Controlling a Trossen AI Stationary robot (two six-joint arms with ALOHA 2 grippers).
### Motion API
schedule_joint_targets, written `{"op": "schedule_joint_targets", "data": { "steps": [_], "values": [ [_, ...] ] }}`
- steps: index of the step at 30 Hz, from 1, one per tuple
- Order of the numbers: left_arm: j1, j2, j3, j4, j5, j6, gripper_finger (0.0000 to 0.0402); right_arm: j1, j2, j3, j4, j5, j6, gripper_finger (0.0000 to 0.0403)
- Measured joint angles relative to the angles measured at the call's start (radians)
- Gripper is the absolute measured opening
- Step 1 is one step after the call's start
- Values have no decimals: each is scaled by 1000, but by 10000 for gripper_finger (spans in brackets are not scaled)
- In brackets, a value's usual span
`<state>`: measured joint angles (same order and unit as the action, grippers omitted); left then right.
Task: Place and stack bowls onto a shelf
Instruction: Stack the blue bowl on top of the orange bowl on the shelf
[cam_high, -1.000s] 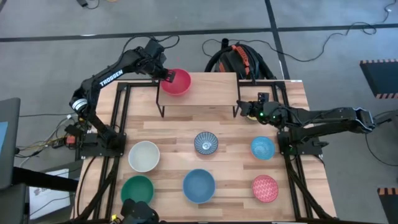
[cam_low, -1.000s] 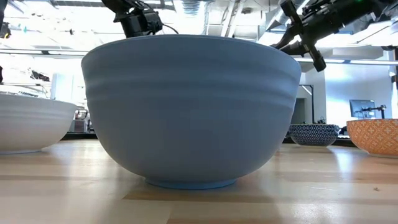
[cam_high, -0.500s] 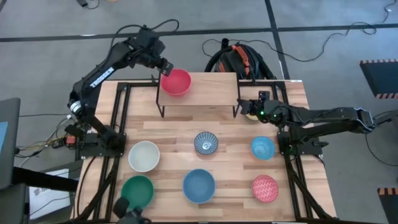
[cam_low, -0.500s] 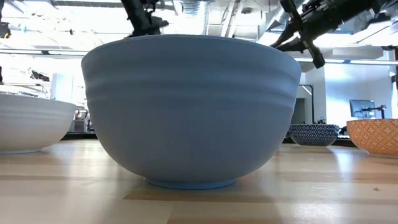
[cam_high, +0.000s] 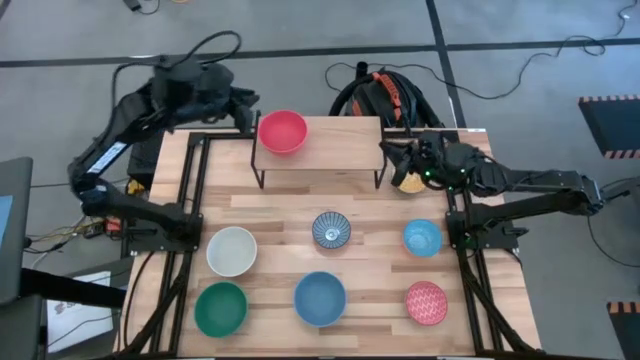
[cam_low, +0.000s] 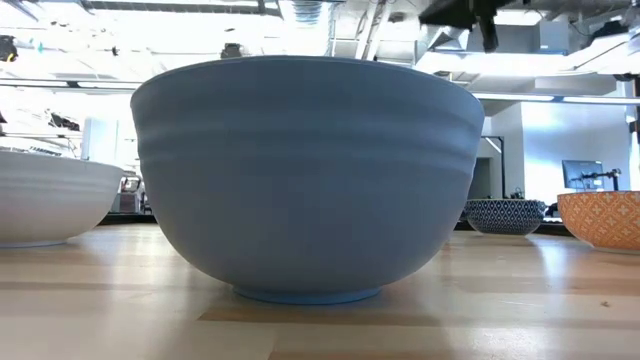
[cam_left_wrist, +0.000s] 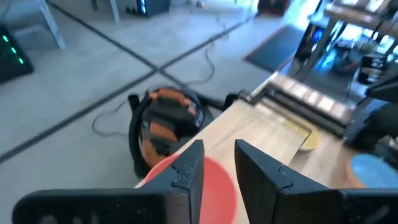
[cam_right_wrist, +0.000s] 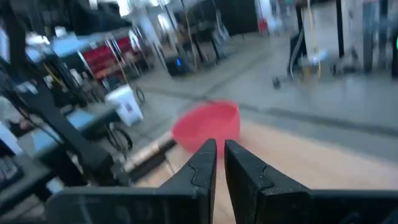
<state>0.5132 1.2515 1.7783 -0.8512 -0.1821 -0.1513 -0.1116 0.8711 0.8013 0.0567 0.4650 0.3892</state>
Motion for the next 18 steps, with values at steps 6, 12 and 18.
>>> {"op": "schedule_joint_targets", "data": {
  "steps": [6,12,18],
  "values": [
    [-113,-145,-200,191,3,4,61,-9,0,0,133,-89,-21,59],
    [-195,-288,-483,395,179,-7,60,54,20,0,193,-150,-1,59],
    [-335,-376,-658,496,239,105,60,168,101,1,266,-128,0,60]
  ]
}}
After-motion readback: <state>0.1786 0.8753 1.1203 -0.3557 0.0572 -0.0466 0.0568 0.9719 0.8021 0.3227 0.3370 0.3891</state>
